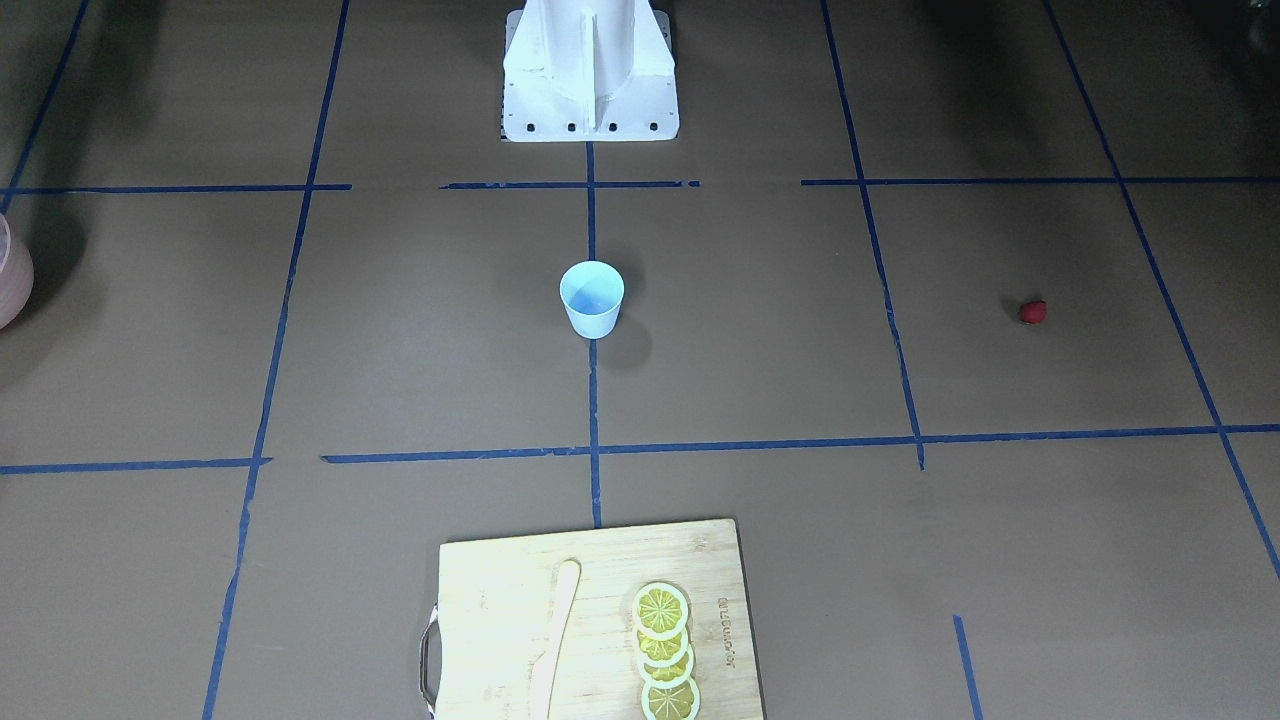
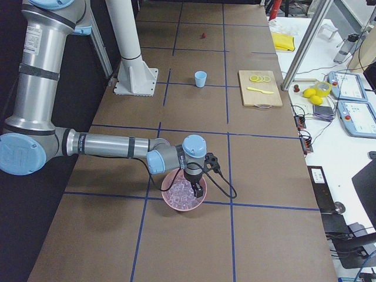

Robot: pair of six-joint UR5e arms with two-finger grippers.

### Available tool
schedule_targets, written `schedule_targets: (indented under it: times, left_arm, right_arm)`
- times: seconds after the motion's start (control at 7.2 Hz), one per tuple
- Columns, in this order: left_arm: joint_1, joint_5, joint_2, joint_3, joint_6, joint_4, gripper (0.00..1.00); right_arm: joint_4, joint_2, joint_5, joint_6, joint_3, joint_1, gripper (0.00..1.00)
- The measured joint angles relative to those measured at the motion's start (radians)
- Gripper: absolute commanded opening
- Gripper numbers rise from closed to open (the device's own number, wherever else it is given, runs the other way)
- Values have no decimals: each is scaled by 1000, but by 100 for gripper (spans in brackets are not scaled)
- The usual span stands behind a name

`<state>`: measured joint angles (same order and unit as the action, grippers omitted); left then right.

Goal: Put ice and strawberries in cup
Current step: 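Grasp an ice cube from the pink bowl with the right gripper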

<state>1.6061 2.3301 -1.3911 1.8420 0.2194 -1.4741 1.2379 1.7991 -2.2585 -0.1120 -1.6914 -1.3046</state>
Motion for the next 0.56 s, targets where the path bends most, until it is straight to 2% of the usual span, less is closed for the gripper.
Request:
schedule_targets:
  times: [0.56]
  left_arm:
    - [0,0,1,2,0,0,100]
  right_arm:
    - [2,-16,3,31,18,12,84]
